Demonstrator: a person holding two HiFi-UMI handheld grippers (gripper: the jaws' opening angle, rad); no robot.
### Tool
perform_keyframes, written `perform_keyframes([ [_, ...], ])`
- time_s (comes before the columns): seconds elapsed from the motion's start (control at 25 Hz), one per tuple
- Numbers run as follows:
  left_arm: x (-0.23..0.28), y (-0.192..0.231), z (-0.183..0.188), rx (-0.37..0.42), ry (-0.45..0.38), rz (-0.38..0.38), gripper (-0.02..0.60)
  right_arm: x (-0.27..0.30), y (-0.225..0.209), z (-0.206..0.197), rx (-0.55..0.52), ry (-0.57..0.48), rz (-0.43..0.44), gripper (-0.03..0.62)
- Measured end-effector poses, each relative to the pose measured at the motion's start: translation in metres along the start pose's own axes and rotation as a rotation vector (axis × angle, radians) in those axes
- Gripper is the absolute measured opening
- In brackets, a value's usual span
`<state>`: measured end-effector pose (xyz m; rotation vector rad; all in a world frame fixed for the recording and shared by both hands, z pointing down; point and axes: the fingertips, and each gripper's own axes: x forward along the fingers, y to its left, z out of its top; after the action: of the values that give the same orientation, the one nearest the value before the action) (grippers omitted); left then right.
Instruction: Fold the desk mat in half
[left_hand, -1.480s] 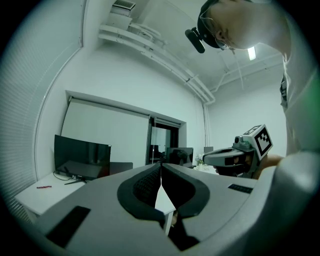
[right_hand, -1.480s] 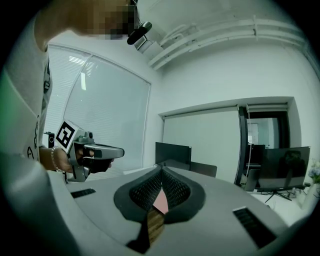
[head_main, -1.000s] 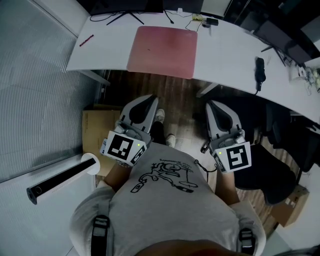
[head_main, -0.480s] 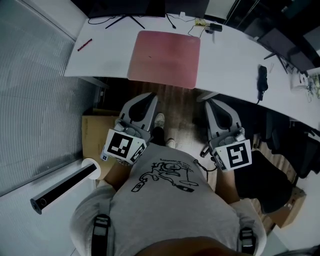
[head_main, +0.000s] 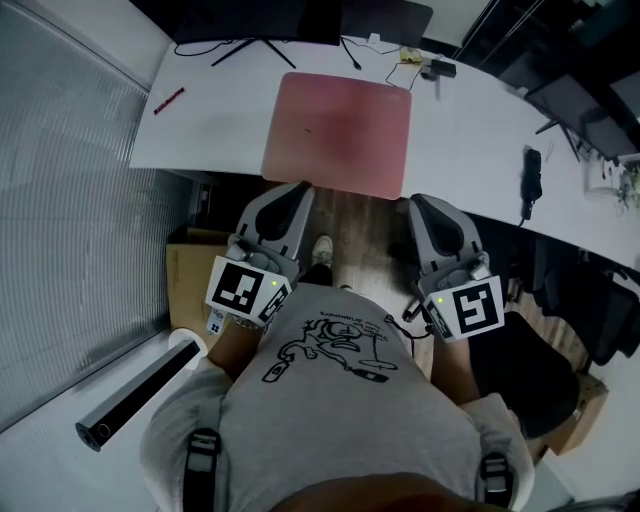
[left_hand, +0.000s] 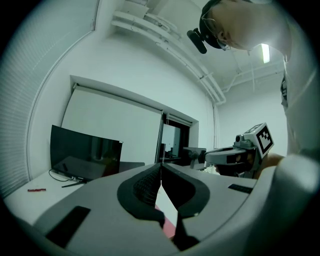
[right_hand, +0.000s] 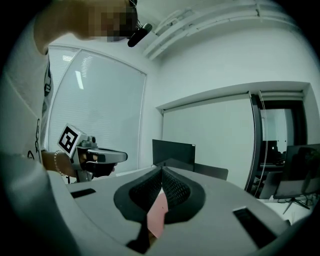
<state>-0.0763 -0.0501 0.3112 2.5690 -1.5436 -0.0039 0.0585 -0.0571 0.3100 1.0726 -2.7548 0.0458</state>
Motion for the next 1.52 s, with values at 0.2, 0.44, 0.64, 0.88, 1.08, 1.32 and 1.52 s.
perform_keyframes([
  [0.2,0.016,0.040,0.003,0.000,0.001,-0.004,0.023,0.041,-0.004,0.009,-0.010,0.005,-0.004,0.008],
  [0.44,0.035,0.083,0.004,-0.001,0.011,-0.011,0.025,0.085,-0.012,0.017,-0.017,0.014,-0.021,0.008],
  [0.64,0.048,0.117,-0.006,-0.012,0.022,-0.016,0.026,0.114,-0.015,0.021,-0.023,0.008,-0.041,0.008],
  [0.88,0.057,0.149,-0.033,-0.030,0.058,-0.013,0.028,0.141,-0.015,0.040,0.008,-0.068,-0.082,0.008],
  [1.08,0.062,0.176,-0.075,-0.079,0.124,0.019,0.035,0.147,-0.017,0.035,-0.026,-0.043,-0.072,0.008],
  [1.32,0.056,0.208,-0.153,-0.130,0.249,0.101,0.082,0.146,-0.013,0.025,-0.051,-0.019,-0.046,0.008],
  [1.52,0.045,0.225,-0.212,-0.193,0.336,0.152,0.106,0.142,-0.013,0.022,-0.052,-0.021,-0.044,0.008],
])
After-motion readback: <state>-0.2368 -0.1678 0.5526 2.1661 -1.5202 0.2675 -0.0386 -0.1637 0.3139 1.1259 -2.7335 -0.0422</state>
